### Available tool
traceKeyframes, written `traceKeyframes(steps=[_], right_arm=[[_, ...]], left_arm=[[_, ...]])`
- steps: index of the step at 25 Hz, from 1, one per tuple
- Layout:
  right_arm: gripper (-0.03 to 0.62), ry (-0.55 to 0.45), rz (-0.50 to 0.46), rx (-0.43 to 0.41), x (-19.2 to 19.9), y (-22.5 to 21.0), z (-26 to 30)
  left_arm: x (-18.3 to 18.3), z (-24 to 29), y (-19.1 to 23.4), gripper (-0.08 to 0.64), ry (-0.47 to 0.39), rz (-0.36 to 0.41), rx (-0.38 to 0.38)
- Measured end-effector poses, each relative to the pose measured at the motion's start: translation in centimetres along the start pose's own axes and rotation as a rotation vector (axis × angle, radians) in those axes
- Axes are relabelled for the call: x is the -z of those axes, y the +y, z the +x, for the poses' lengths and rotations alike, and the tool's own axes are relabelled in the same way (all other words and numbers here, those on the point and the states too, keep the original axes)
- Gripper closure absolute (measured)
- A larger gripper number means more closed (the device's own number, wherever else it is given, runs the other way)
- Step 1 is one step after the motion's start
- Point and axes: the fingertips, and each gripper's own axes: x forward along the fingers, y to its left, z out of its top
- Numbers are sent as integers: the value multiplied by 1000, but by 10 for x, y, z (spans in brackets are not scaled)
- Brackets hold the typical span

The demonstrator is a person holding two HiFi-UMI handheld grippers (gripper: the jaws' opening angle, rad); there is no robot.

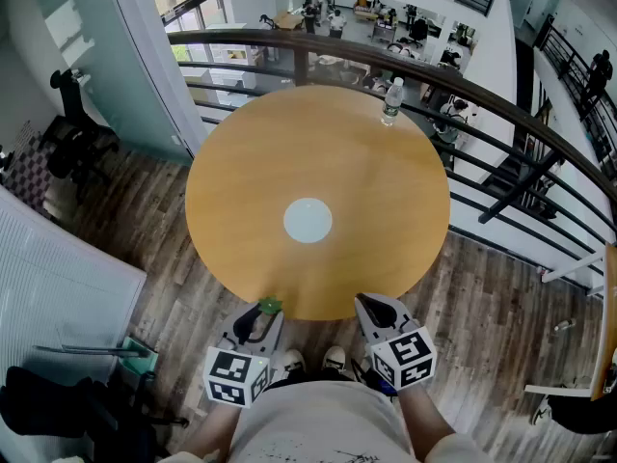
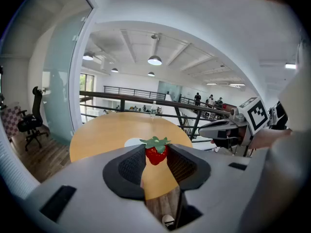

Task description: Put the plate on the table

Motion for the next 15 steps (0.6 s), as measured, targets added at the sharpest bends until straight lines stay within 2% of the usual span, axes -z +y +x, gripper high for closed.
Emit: traceKeyframes(steps=[15], right_arm=[[568,0,-6,0,2,1,-8]], left_arm=[[-1,-4,-6,411,-2,20,1]])
